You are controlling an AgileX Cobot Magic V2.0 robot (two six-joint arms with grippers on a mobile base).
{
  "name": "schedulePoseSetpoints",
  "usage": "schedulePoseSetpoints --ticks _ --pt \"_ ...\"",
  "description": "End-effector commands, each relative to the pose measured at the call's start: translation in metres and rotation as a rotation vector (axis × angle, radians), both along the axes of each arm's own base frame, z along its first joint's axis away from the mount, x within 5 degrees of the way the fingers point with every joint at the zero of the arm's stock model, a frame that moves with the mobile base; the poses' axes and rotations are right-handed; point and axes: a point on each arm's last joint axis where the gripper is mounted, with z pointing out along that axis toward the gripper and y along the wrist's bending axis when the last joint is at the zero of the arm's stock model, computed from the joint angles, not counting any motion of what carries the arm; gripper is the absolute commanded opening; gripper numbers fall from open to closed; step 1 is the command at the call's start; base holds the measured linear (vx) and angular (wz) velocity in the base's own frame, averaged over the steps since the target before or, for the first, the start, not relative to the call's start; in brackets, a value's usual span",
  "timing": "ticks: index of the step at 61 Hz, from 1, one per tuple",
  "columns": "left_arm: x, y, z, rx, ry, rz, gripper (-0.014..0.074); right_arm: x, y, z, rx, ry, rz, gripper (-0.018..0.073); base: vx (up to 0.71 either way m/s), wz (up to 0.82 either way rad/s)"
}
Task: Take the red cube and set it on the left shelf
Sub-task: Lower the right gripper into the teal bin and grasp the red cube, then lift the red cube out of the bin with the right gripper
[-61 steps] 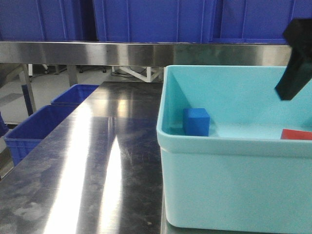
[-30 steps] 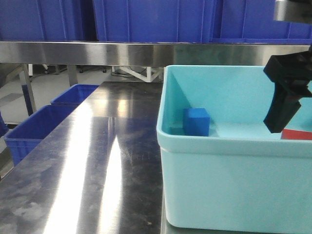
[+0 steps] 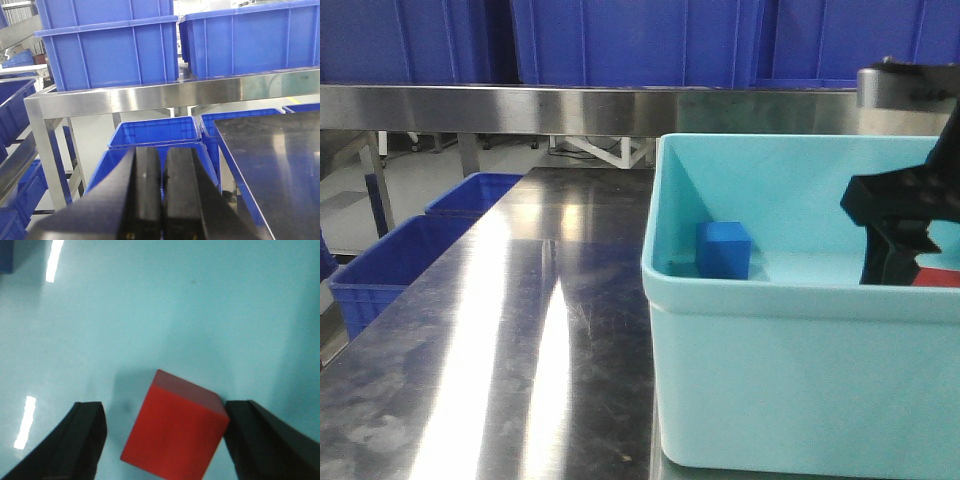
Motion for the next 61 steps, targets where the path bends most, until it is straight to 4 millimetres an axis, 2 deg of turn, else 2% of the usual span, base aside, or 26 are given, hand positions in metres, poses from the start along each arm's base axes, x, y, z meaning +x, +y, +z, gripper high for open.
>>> schedulePoseSetpoints --ticks 1,6,10,15,22,27,31,39,44,53,61 --pt "0.001 0.000 0.000 -0.007 -0.053 0.000 0.0106 0.007 0.002 0.012 0.021 -0.071 -0.001 0.0592 0.00 0.00" --pt "0.001 0.000 0.000 -0.007 -0.053 0.000 0.0106 0.007 0.002 0.011 0.020 -0.070 -0.001 0.0561 0.00 0.00" --pt "0.001 0.000 0.000 -0.007 -0.053 0.000 0.0106 0.008 0.003 0.012 0.024 -0.083 -0.002 0.0492 0.00 0.00" --pt "0.001 0.000 0.000 -0.007 -0.053 0.000 0.0106 0.009 0.003 0.013 0.028 -0.099 -0.004 0.0335 0.00 0.00" --pt "0.001 0.000 0.000 -0.007 -0.053 0.000 0.0106 0.008 0.003 0.020 0.039 -0.136 -0.005 0.0044 0.00 0.00" --pt "0.001 0.000 0.000 -0.007 -0.053 0.000 0.0106 0.005 0.002 0.034 0.059 -0.202 -0.007 0.0072 0.00 0.00" --pt "0.001 0.000 0.000 -0.007 -0.053 0.000 0.0106 0.002 0.000 0.048 0.082 -0.281 -0.010 0.0059 0.00 0.00" --pt "0.001 0.000 0.000 -0.007 -0.053 0.000 0.0106 -0.012 -0.005 0.090 0.141 -0.506 -0.017 0.0057 0.00 0.00" --pt "0.001 0.000 0.000 -0.007 -0.053 0.000 0.0106 -0.028 -0.012 0.121 0.174 -0.678 -0.015 0.0057 0.00 0.00" --pt "0.001 0.000 0.000 -0.007 -0.053 0.000 0.0106 -0.058 -0.024 0.154 0.170 -0.860 0.005 0.0057 0.00 0.00" --pt "0.001 0.000 0.000 -0.007 -0.053 0.000 0.0106 -0.084 -0.038 0.168 0.145 -0.970 -0.003 0.0057 0.00 0.00"
